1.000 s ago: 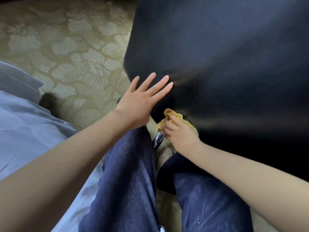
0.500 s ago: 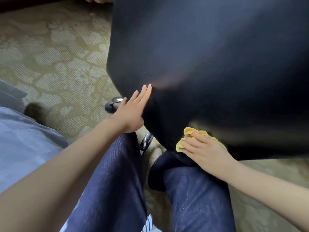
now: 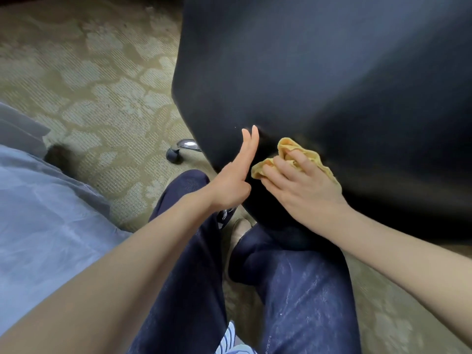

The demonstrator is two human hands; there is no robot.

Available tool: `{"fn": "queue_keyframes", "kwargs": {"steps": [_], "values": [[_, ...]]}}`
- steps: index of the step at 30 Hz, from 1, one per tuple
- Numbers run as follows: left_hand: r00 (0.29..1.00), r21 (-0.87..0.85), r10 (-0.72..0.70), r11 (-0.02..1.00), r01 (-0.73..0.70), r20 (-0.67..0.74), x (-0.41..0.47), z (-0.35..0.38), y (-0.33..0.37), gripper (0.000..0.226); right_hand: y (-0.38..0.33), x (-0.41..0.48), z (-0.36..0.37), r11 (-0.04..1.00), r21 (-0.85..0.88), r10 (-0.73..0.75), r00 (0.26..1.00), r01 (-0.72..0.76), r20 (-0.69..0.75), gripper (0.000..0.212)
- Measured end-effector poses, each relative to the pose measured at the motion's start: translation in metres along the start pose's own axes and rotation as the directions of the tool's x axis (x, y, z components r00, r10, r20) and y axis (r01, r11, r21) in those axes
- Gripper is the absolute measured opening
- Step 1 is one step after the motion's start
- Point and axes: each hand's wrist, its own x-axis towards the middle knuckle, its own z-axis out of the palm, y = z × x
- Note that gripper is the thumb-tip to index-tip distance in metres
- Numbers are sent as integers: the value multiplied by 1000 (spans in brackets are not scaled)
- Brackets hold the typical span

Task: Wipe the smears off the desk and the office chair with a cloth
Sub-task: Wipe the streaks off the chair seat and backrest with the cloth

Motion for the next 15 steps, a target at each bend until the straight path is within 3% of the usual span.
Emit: {"fn": "queue_keyframes", "kwargs": {"steps": [1, 3, 7, 9, 12, 15], "values": [[1000, 37, 17, 999, -16, -11, 0, 0, -2, 106, -6, 5, 5, 999, 33, 11, 1000, -12, 12, 36], [998, 134, 58, 989, -55, -19, 1, -4, -6, 105, -27, 16, 30, 966, 259, -13, 998, -6, 69, 43], [996, 369, 86, 927, -65, -39, 1, -15, -13, 104, -63, 38, 57, 906, 420, 14, 994, -59, 108, 44], [997, 439, 75, 897, -52, -36, 1, -17, -13, 106, -79, 35, 70, 924, 384, -8, 1000, 1, 17, 42], [997, 465, 59, 885, -34, -41, -1, -16, -11, 105, -98, 21, 88, 922, 364, -189, 974, 134, 121, 34], [996, 488, 49, 873, -8, -70, -2, -16, -7, 104, -111, -5, 109, 935, 337, -184, 962, 109, 200, 31]]}}
